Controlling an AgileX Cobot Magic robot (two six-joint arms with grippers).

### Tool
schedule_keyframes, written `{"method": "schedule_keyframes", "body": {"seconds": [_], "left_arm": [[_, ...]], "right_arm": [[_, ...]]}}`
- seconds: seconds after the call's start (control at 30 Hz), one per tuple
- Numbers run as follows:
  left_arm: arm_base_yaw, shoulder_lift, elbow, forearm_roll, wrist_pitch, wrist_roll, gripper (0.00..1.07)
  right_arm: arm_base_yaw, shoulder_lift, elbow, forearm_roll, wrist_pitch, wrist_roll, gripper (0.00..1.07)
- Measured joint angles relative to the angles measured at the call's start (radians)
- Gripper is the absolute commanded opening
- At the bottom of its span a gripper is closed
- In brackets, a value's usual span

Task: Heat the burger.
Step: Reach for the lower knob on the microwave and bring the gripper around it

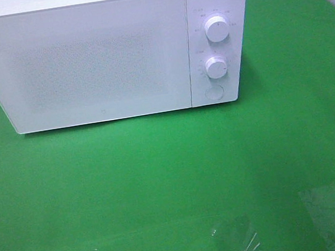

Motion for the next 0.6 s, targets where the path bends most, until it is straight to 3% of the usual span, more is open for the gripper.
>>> {"method": "schedule_keyframes", "body": {"seconds": [0.2,0.37,0.53,0.6], "left_arm": [[0.000,0.000,0.000,0.000,0.000,0.000,0.97],[0.000,0.000,0.000,0.000,0.000,0.000,0.97],[0.000,0.000,0.000,0.000,0.000,0.000,0.97],[0.000,0.000,0.000,0.000,0.000,0.000,0.97]], "right_arm": [[0.000,0.139,0.009,0.153,-0.174,-0.179,0.76],[0.004,0.185,0.014,0.176,-0.245,-0.191,0.76],[0.130,0.278,0.014,0.255,-0.338,-0.251,0.76],[0.223,0.348,0.013,0.362,-0.414,-0.324,0.76]]}}
